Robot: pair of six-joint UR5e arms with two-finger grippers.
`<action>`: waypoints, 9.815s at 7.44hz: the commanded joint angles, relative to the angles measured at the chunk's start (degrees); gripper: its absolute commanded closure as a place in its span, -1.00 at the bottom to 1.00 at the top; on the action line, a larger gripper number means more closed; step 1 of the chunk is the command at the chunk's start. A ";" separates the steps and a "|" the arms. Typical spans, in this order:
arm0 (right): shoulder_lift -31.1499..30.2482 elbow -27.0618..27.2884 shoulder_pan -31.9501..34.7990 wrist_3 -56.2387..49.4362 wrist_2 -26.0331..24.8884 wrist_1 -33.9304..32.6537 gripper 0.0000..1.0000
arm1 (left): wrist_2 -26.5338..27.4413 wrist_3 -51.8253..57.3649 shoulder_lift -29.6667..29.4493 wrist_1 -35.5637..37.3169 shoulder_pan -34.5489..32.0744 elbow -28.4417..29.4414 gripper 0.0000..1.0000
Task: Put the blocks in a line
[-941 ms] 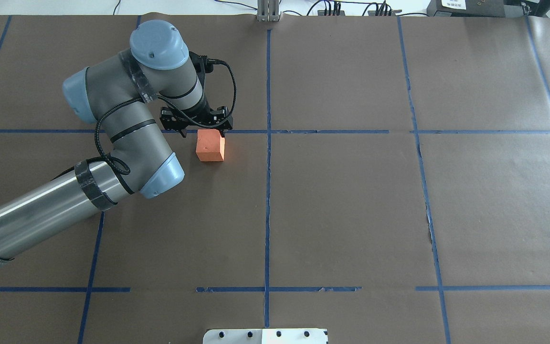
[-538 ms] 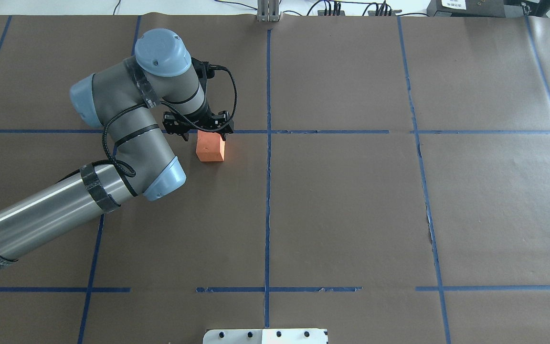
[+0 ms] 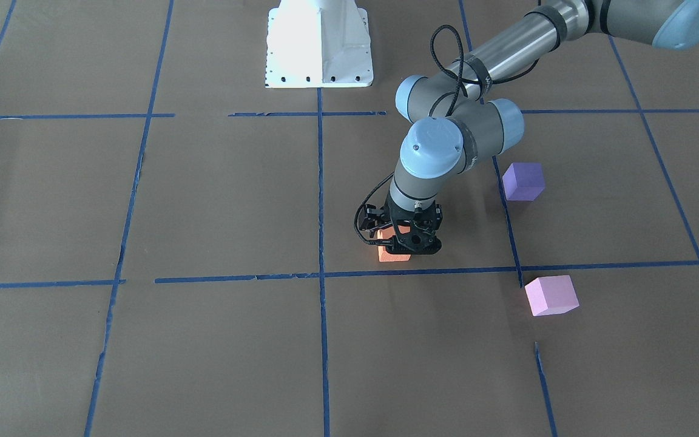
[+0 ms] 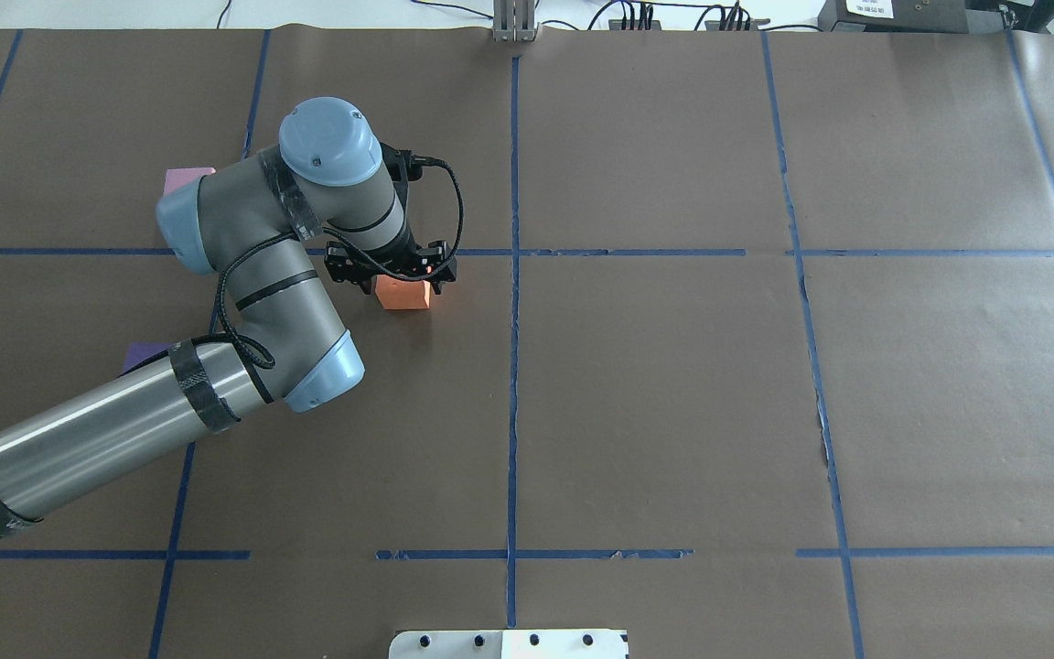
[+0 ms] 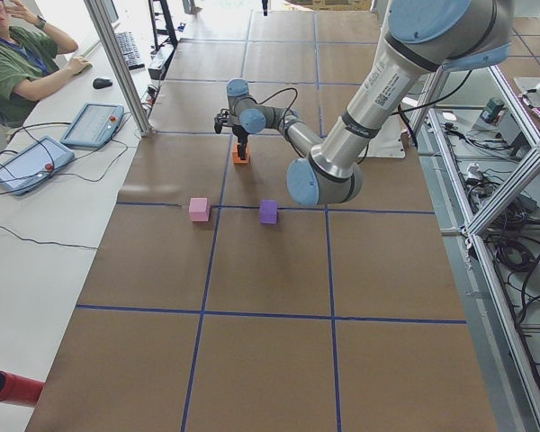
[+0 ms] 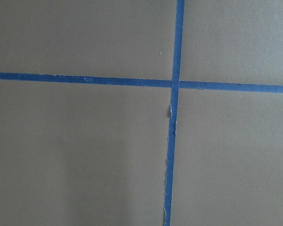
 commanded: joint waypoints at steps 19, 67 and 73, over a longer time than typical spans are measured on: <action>0.00 0.00 0.00 -0.02 0.00 0.02 -1.00 | -7.93 22.40 24.61 -0.14 -15.30 -15.43 1.00; 0.00 0.00 0.00 -0.02 0.00 0.02 -1.00 | -15.23 57.47 42.37 12.34 -50.81 -14.27 -1.00; 0.00 0.00 0.00 -0.02 0.00 0.02 -1.00 | -15.14 57.73 42.11 14.70 -50.63 -14.27 -1.00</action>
